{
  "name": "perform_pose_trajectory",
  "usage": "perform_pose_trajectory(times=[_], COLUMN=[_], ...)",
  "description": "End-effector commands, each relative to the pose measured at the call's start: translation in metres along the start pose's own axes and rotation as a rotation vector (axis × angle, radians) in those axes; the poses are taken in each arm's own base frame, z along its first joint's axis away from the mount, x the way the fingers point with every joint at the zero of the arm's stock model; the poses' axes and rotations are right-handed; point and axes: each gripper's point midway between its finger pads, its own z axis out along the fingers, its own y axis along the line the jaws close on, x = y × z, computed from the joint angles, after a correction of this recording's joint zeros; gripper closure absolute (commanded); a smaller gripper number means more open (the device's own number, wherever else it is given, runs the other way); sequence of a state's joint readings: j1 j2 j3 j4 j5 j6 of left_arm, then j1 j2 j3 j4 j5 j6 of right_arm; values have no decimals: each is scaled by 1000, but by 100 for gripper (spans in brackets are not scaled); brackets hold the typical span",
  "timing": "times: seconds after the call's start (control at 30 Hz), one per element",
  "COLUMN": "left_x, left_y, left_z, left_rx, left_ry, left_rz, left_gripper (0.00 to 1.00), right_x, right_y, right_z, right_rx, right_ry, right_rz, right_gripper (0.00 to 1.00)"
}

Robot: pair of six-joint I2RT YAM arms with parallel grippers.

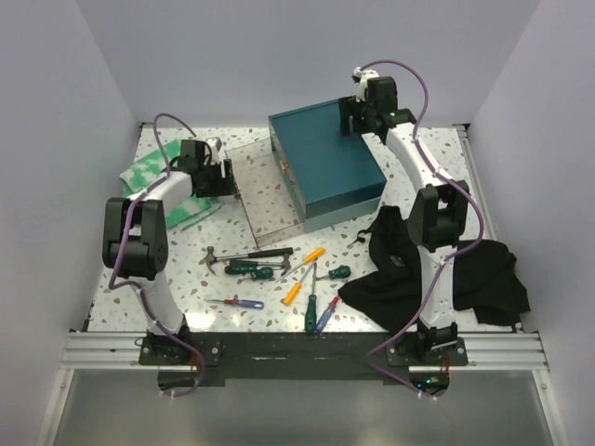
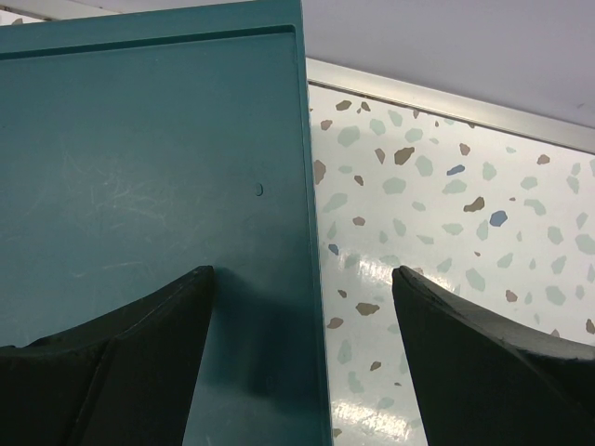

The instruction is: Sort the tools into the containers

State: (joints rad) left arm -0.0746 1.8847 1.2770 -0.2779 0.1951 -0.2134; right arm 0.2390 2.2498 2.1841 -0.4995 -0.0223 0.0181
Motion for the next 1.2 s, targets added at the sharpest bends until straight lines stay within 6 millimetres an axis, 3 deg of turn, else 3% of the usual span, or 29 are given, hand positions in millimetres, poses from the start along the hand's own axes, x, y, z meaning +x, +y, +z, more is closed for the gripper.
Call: perform_pose_trajectory(times=[0.0, 0.13, 0.23, 0.33, 0.43, 0.47, 0.5, 0.63, 0.7, 0.73, 0.87, 0.93, 1.0, 1.17], left_x=[-6, -9, -38, -83, -102, -99, -91, -44, -20, 4, 47, 80, 99, 123], left_y=[16, 19, 14, -13, -40, -45, -57, -56, -65, -63, -60, -53, -47, -40], left_z=[-23, -28, -41, -73, -107, -113, -123, -128, -140, -142, -152, -151, -144, -134], left_rx=[-53, -63, -47, 47, 147, 170, 235, 292, 381, 423, 498, 562, 578, 626], left_ry=[-43, -61, -163, -350, -474, -481, -485, -380, -352, -292, -199, -118, -78, -24], left_rz=[78, 112, 162, 285, 470, 531, 599, 818, 906, 997, 1124, 1235, 1256, 1310], left_gripper=[28, 28, 27, 24, 21, 22, 22, 22, 24, 25, 30, 34, 35, 43], right_x=[-21, -18, -18, -19, -17, -15, -15, -13, -12, -12, -5, -3, -3, -5], right_y=[3, 6, 6, 6, 5, 5, 4, 4, 4, 4, 4, 3, 3, 3], right_z=[-21, -20, -21, -22, -22, -22, -22, -21, -22, -23, -23, -23, -23, -25], right_rx=[-22, -34, -34, -31, -28, -29, -28, -25, -25, -28, -27, -29, -29, -27], right_ry=[-49, -42, -42, -45, -40, -36, -34, -30, -26, -26, -10, -5, -7, -12], right_rz=[-15, -13, -13, -14, -13, -13, -13, -12, -12, -12, -12, -42, -47, -49], right_gripper=[19, 19, 19, 19, 19, 19, 19, 19, 19, 19, 19, 19, 19, 19])
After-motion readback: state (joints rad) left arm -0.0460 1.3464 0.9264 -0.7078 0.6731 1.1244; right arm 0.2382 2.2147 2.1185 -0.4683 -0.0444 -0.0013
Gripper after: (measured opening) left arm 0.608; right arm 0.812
